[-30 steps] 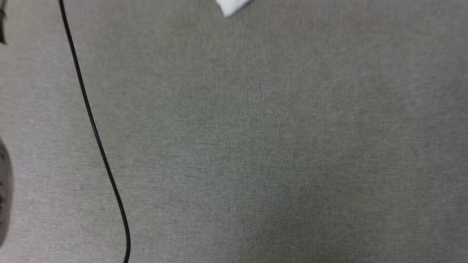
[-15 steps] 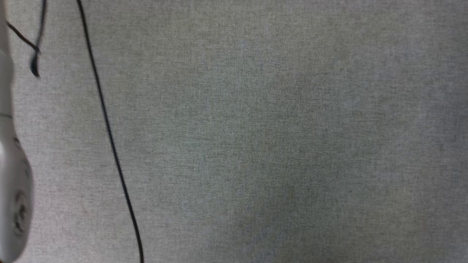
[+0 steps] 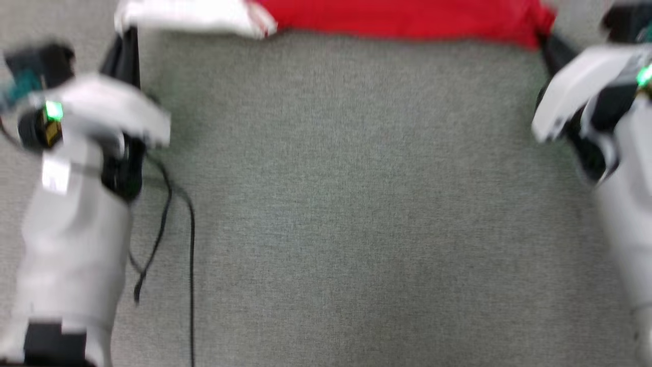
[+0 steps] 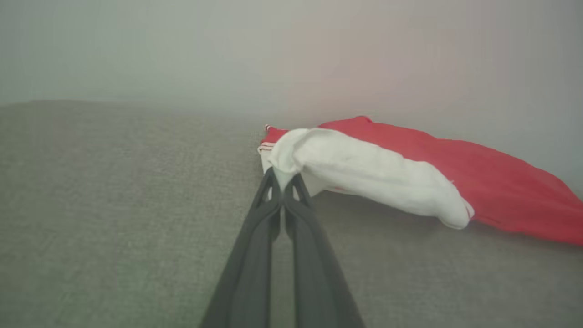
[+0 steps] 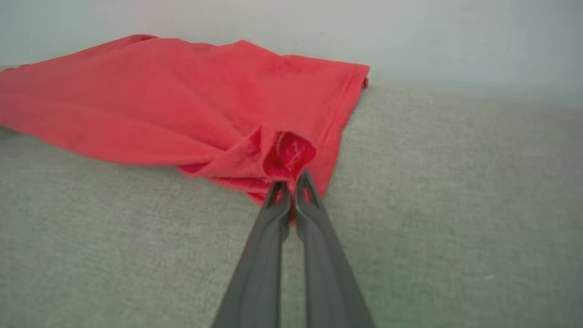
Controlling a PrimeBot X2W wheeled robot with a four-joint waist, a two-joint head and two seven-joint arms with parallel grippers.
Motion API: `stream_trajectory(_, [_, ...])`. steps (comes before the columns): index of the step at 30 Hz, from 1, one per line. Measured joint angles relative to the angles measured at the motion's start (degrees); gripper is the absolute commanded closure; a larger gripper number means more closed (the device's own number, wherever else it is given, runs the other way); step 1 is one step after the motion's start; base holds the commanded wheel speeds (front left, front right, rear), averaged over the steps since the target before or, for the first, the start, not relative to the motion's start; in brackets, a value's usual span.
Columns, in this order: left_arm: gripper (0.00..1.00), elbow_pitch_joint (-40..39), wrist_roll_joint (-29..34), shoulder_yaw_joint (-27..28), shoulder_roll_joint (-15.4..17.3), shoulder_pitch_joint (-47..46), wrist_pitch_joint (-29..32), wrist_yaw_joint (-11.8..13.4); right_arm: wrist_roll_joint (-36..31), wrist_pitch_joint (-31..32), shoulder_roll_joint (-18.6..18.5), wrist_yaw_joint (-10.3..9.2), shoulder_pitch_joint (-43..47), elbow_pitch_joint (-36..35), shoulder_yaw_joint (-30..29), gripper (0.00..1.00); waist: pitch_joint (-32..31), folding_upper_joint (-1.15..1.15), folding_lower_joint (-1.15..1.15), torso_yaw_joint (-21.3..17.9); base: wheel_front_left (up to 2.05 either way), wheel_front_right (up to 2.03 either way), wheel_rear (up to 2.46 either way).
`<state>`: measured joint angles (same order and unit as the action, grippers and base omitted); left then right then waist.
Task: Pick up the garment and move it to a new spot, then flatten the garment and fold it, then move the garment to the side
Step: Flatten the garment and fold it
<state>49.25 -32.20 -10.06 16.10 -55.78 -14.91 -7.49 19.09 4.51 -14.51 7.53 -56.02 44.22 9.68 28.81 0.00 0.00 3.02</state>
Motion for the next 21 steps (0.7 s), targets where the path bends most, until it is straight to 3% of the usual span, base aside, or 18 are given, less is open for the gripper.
stream_trajectory(10, [1.00, -13.0, 1.1, 1.8, 0.3, 25.1, -0.1, 0.1, 4.7, -2.5, -1.7, 0.00, 19.2, -5.2, 1.3, 1.00, -9.8, 0.00, -0.01, -0.1, 0.00, 0.00, 0.00])
stream_trajectory(21, [1.00, -26.5, -0.2, 3.3, -0.6, 49.4, 2.4, 5.8, 4.4, -0.9, -0.5, 0.01, 42.4, -18.0, -4.8, 1.00, -21.1, 0.01, -0.02, 1.2, 0.00, 0.00, 0.00])
